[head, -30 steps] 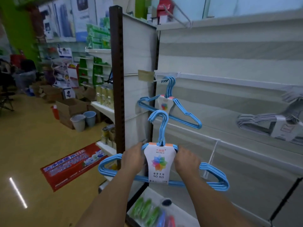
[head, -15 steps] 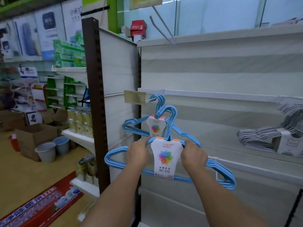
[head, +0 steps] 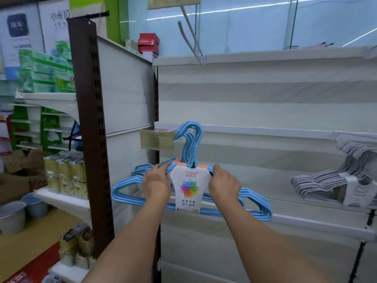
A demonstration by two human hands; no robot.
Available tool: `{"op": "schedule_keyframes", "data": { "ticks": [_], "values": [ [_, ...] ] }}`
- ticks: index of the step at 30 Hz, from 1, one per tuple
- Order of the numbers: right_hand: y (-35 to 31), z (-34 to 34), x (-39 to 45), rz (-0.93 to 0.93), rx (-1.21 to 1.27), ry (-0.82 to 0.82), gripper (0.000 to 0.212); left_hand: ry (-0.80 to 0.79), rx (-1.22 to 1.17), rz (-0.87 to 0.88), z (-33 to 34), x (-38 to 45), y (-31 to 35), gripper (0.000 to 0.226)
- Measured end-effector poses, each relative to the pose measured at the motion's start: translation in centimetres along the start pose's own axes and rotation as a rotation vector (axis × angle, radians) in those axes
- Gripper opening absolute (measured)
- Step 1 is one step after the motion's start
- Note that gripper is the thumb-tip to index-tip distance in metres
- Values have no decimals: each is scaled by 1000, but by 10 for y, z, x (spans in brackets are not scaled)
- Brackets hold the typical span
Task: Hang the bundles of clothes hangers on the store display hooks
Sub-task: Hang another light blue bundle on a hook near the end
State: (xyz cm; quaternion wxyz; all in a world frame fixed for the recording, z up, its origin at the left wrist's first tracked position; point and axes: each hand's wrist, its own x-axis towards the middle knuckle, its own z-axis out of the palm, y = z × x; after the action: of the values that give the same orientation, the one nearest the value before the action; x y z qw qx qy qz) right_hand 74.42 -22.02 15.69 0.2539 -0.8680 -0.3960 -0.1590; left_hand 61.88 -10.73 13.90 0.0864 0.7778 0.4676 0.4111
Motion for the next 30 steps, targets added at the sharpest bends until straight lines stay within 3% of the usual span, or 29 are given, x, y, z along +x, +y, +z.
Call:
{"op": "schedule_keyframes", "data": {
  "ticks": [8,16,24,30],
  "values": [
    [-13,35,5,90,16,-22,25,17,72,18,6,4,-21,51],
    [-20,42,12,35,-5,-29,29,32,-26,-38,17,11,-31,51],
    [-30,47,25,-72,-153,-101,28,-66,-65,-149,31,21,-43,55],
    [-34,57,27,-15,-159,-106,28,-258,-53,-8,38,36,-45,64]
  ]
}}
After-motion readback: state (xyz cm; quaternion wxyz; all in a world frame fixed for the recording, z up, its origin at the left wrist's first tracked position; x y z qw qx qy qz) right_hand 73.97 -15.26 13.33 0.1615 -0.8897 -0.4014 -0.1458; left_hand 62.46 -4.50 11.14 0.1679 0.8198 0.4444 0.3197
